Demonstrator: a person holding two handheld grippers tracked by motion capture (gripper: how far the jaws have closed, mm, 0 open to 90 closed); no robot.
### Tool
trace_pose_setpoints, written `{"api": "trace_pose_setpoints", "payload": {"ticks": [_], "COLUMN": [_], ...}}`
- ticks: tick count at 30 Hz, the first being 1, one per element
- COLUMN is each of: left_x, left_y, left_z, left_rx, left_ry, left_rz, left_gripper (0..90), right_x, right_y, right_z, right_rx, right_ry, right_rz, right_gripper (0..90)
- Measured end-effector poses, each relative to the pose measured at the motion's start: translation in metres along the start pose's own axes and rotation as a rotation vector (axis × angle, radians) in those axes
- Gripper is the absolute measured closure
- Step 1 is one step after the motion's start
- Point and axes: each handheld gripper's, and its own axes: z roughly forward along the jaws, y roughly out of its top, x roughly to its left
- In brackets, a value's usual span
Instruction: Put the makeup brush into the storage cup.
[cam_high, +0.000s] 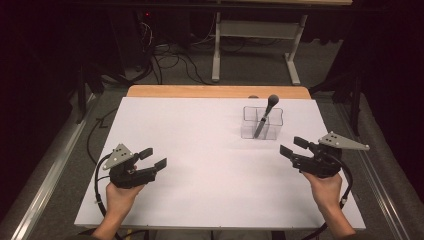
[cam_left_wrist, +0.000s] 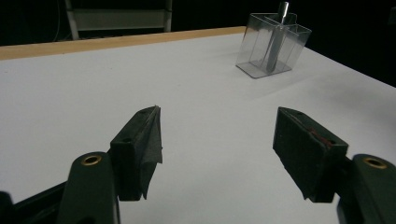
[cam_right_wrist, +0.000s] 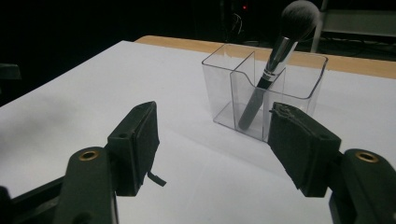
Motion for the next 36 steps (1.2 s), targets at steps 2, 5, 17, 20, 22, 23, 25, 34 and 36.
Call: {"api": "trace_pose_setpoints", "payload": {"ticks": [2, 5, 17, 20, 22, 23, 25, 34, 36], "left_x": [0.0, 0.0, 0.0, 0.0, 0.0, 0.0, 0.0, 0.0, 0.0], "left_y": [0.0, 0.0, 0.0, 0.0, 0.0, 0.0, 0.0, 0.0, 0.0], "left_z": [0.0, 0.0, 0.0, 0.0, 0.0, 0.0, 0.0, 0.0, 0.0], "left_rx": [-0.001, 0.0, 0.001, -0.001, 0.0, 0.001, 0.0, -0.002, -0.002], "left_ry": [0.0, 0.0, 0.0, 0.0, 0.0, 0.0, 0.0, 0.0, 0.0], "left_rz": [-0.001, 0.0, 0.001, 0.0, 0.0, 0.0, 0.0, -0.001, -0.001], "left_gripper": [32.7, 32.7, 32.7, 32.7, 32.7, 32.7, 32.7, 32.7, 32.7], "right_x": [0.001, 0.002, 0.009, 0.012, 0.013, 0.014, 0.015, 0.018, 0.019], "right_y": [-0.001, -0.004, -0.012, -0.014, -0.015, -0.015, -0.016, -0.022, -0.023], "right_z": [0.0, 0.0, 0.002, 0.002, 0.002, 0.002, 0.002, 0.004, 0.004], "right_rx": [0.001, 0.003, 0.009, 0.012, 0.013, 0.013, 0.012, 0.017, 0.021], "right_ry": [0.003, 0.009, 0.034, 0.04, 0.044, 0.046, 0.047, 0.059, 0.062], "right_rz": [-0.003, 0.002, -0.008, -0.013, -0.015, -0.02, -0.021, -0.015, -0.014], "right_gripper": [35.5, 35.6, 35.6, 35.6, 35.6, 35.6, 35.6, 35.7, 35.6]}}
